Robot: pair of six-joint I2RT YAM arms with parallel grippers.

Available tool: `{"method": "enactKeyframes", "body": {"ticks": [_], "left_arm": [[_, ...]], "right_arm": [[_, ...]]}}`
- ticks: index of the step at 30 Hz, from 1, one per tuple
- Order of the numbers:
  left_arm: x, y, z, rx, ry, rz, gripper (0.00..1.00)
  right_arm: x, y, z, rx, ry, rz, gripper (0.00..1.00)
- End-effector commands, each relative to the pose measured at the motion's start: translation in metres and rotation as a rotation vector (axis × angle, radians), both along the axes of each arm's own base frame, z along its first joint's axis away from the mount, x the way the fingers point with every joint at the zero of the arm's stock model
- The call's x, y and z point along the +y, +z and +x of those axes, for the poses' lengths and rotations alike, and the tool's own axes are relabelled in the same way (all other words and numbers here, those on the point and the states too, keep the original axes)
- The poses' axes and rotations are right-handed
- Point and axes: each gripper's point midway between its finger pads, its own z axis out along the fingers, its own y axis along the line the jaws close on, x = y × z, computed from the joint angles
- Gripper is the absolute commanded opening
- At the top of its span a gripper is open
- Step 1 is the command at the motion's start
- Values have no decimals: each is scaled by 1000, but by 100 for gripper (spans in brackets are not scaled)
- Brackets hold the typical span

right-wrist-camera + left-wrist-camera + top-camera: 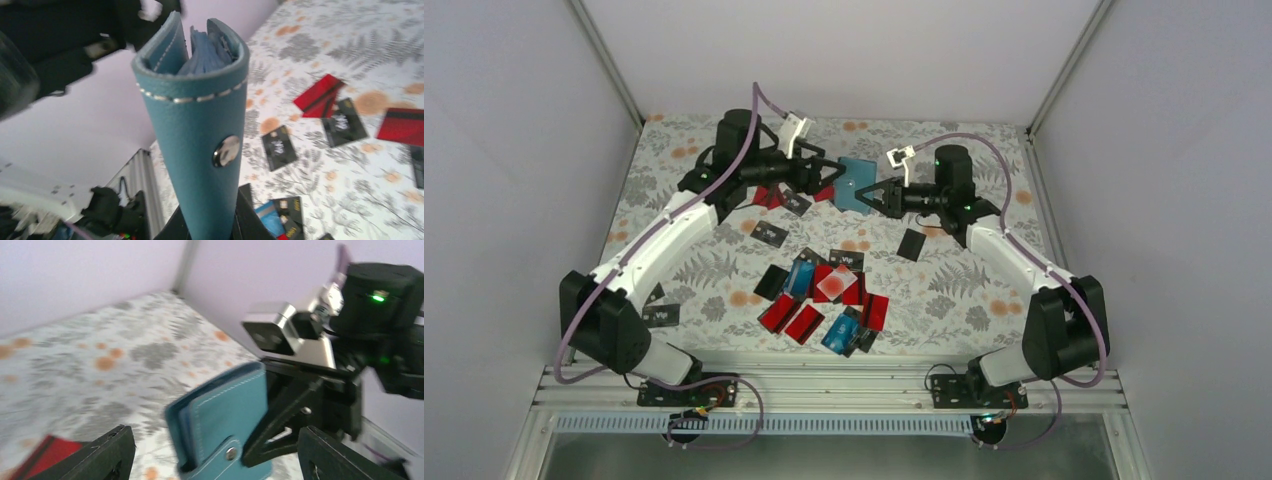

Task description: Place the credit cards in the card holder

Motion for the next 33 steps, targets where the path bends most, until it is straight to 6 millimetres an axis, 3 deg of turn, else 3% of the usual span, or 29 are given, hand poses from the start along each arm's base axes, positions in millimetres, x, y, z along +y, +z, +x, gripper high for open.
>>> {"method": "enactKeyframes", "body": {"ticks": [1,5,11,16,25,33], "left_arm": [[41,-10,32,-74,335,186,81],[37,-21,29,-76,370,241,78],[9,-34,24,-61,328,271,65],[-11,-45,24,-52,306,296,62],[-27,-67,34,-3,319,324,59],[-25,-84,39,17,350,381,59]], "right_arm": [[-9,-7,23,9,-157,-101,4],[-13,-15,34,36,-228,-157,4],[-8,-22,39,63,-249,-186,4],[-2,-27,39,71,-242,-198,4],[3,-25,35,59,-230,-199,4],[2,-20,35,39,-243,-200,4]]}}
